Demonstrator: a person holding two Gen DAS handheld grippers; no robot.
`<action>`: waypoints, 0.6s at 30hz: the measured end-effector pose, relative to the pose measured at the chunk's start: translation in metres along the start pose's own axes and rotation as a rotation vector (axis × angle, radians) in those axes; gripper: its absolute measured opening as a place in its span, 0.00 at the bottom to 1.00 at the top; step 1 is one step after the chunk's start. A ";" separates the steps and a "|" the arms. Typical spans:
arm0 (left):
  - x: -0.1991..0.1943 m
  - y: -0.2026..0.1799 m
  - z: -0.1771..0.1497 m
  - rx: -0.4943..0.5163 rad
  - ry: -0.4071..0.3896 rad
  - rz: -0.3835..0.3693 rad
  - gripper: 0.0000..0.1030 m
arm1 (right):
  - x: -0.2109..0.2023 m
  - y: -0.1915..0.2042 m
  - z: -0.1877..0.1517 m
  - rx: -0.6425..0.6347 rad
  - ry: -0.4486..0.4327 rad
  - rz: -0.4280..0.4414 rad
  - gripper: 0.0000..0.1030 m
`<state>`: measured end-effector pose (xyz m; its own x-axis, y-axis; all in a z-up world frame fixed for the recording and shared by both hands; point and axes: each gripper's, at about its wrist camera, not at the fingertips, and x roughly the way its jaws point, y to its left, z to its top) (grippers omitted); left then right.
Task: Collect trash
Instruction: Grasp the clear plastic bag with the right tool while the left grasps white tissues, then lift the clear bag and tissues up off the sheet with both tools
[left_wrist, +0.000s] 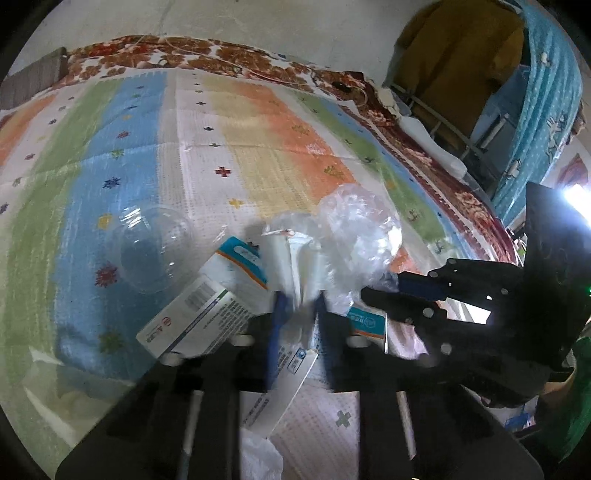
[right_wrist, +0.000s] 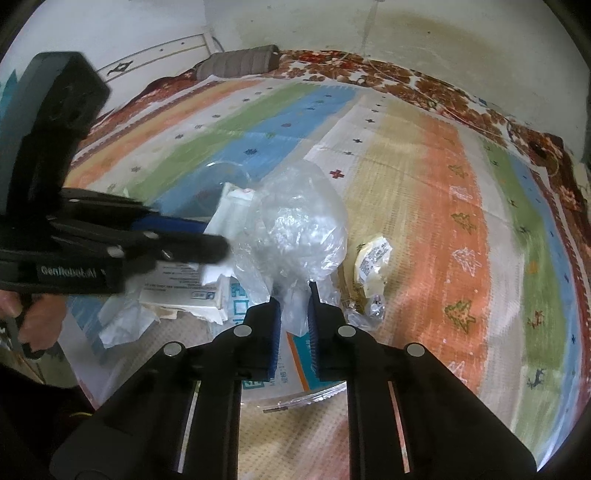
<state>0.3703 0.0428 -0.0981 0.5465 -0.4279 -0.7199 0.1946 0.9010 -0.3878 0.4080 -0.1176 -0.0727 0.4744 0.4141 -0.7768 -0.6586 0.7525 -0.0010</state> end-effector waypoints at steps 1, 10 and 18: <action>-0.001 0.001 -0.001 -0.009 0.002 0.011 0.08 | -0.001 -0.001 0.000 0.006 0.000 0.002 0.11; -0.024 0.002 -0.005 -0.044 -0.012 0.054 0.07 | -0.014 0.006 0.000 0.000 -0.017 -0.005 0.09; -0.054 -0.013 -0.011 -0.042 0.014 0.128 0.06 | -0.040 0.014 0.001 0.006 -0.045 -0.008 0.09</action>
<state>0.3289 0.0533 -0.0604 0.5532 -0.3111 -0.7727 0.0899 0.9445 -0.3159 0.3798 -0.1232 -0.0409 0.5057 0.4304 -0.7477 -0.6508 0.7592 -0.0032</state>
